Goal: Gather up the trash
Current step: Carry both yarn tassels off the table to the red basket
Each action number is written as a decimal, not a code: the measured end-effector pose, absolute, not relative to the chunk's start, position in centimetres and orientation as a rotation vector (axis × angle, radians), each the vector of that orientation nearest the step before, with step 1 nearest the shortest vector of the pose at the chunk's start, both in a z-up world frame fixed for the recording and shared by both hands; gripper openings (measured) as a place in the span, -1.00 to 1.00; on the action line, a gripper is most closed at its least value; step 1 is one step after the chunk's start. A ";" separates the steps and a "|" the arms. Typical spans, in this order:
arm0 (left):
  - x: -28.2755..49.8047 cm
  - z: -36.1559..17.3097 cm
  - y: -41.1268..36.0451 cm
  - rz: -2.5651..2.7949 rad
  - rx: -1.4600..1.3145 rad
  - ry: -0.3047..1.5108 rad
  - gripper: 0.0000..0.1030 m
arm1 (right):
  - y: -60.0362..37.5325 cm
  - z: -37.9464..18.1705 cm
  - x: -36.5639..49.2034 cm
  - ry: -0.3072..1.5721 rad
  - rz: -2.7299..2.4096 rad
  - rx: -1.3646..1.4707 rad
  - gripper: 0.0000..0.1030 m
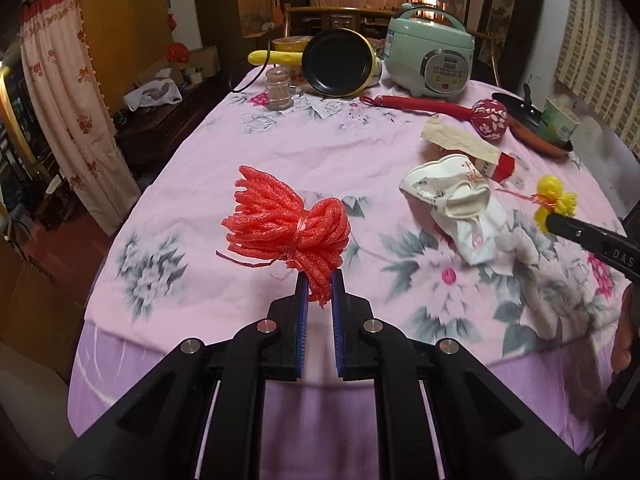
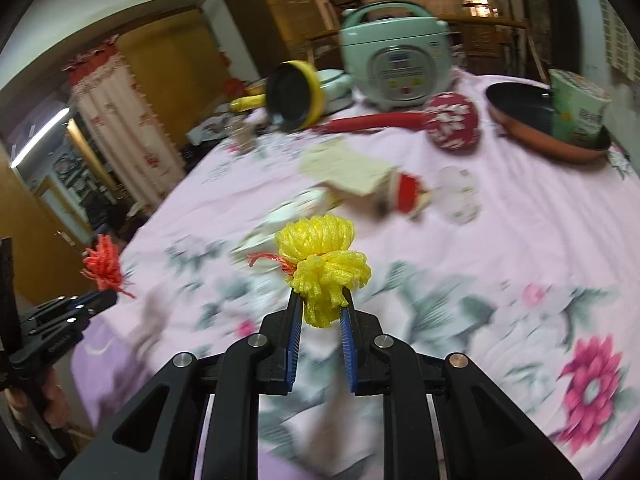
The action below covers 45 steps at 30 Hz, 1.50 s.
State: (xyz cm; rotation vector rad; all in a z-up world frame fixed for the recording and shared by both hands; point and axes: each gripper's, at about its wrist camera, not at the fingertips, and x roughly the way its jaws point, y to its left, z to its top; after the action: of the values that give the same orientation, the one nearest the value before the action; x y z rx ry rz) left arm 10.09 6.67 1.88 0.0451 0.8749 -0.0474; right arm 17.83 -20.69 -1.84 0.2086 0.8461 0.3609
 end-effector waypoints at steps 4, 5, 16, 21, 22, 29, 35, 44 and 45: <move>7.2 1.9 8.1 -0.051 0.015 0.865 -0.76 | -17.3 -1.4 15.3 0.849 0.436 0.180 -0.63; 6.6 1.8 8.6 -0.048 0.007 0.864 -0.76 | -16.6 -1.3 14.8 0.850 0.452 0.173 -0.64; -0.9 0.7 15.2 0.040 -0.095 0.850 -0.76 | -6.5 -1.7 9.8 0.887 0.637 0.099 -0.64; -5.4 1.0 19.0 0.094 -0.177 0.807 -0.76 | -2.1 -1.2 7.5 0.886 0.721 0.050 -0.64; -6.1 1.1 19.7 0.109 -0.189 0.801 -0.76 | -1.2 -1.0 7.0 0.884 0.740 0.038 -0.64; -10.8 0.7 25.7 0.230 -0.314 0.765 -0.76 | 6.2 -0.5 3.6 0.883 0.883 -0.046 -0.64; -14.5 -0.8 30.3 0.339 -0.393 0.766 -0.76 | 12.3 -0.8 0.6 0.899 0.994 -0.122 -0.64; -20.1 -4.8 37.8 0.544 -0.488 0.807 -0.76 | 22.6 -2.5 -4.8 0.911 1.192 -0.298 -0.64; -20.3 -5.5 38.5 0.558 -0.498 0.819 -0.76 | 23.7 -3.0 -5.2 0.919 1.207 -0.317 -0.64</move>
State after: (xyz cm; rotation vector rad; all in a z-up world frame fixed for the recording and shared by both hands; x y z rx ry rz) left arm -20.35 38.51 -5.46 -0.4984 0.8187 0.5579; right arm -5.23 23.66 -2.95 -0.3166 0.9187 1.2075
